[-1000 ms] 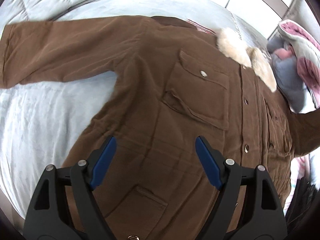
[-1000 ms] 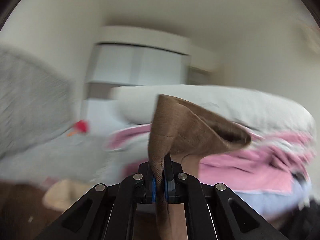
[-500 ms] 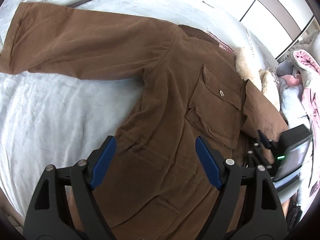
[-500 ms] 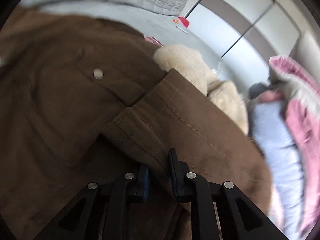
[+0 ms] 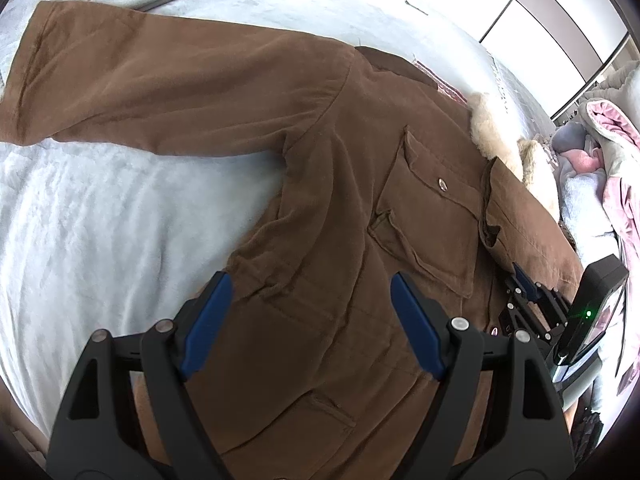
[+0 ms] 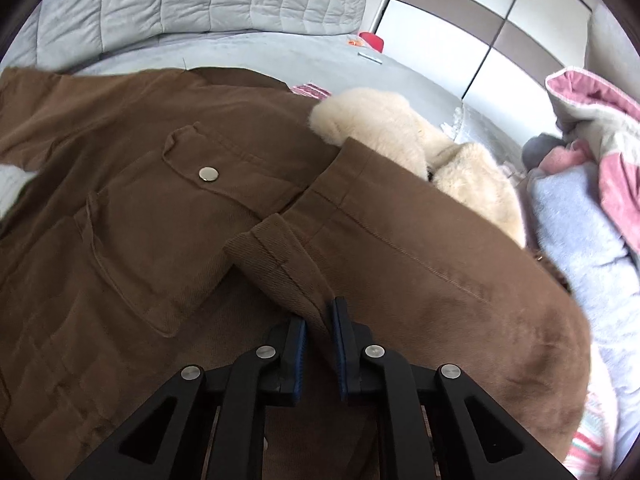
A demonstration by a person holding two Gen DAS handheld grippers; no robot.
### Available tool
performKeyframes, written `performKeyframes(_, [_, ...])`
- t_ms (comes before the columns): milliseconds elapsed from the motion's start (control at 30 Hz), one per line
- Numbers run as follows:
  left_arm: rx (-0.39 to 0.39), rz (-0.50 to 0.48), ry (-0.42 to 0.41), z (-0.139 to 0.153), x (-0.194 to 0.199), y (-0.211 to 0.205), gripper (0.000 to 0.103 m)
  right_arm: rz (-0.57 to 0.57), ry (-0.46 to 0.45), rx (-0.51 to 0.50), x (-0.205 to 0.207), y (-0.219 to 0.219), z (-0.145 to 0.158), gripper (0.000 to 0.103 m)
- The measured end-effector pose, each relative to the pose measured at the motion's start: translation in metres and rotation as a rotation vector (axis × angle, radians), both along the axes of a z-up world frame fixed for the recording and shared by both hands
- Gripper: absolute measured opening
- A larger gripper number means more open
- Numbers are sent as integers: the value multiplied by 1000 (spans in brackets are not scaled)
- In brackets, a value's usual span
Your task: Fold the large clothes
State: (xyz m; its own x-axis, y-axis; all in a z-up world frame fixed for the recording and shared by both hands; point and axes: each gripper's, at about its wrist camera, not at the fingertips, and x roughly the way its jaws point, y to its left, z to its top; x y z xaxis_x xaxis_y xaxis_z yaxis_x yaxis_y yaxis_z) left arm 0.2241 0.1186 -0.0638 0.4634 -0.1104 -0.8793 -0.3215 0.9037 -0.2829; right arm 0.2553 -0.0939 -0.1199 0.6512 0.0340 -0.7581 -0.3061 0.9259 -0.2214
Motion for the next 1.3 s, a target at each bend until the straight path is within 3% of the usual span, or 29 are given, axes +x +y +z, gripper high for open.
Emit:
performKeyframes(133, [-6,13,-5,2,-1,2,81,10,-8,81,1,-14,0,11])
performKeyframes(367, [5,4,-6,2,1,-2,81,42,-103,137,-14,-7,25,9])
performKeyframes(533, [6,0,-2,0,2,-4,81,42,40,82,5,1,-6,9])
performKeyframes(600, [3,6,-1,0,3,-3,81,52,30,71,2,3,-9,13])
performKeyframes(800, [0,5,-11,1,2,-2,81,133,46,359,-9,-27,32,18])
performKeyframes(867, [1,3,-11,2,1,-2,81,141,44,398,-11,-37,42,37])
performKeyframes(933, [1,9,-10,2,1,-1,81,75,16,402,-9,-50,45,53])
performKeyframes(967, [1,14,-10,2,1,-1,81,33,26,402,-6,-57,41,54])
performKeyframes(1067, [2,17,-10,2,1,-1,81,-137,204,369,15,-73,-3,54])
performKeyframes(1100, [3,17,-9,1,2,0,81,-150,196,373,15,-76,-13,55])
performKeyframes(1133, [3,16,-8,1,2,0,81,-135,161,360,11,-74,-11,56])
performKeyframes(1233, [-11,7,-6,2,4,6,81,-129,168,291,6,-64,2,56])
performKeyframes(1300, [-3,40,-13,4,4,19,81,-125,159,342,-6,-68,23,56])
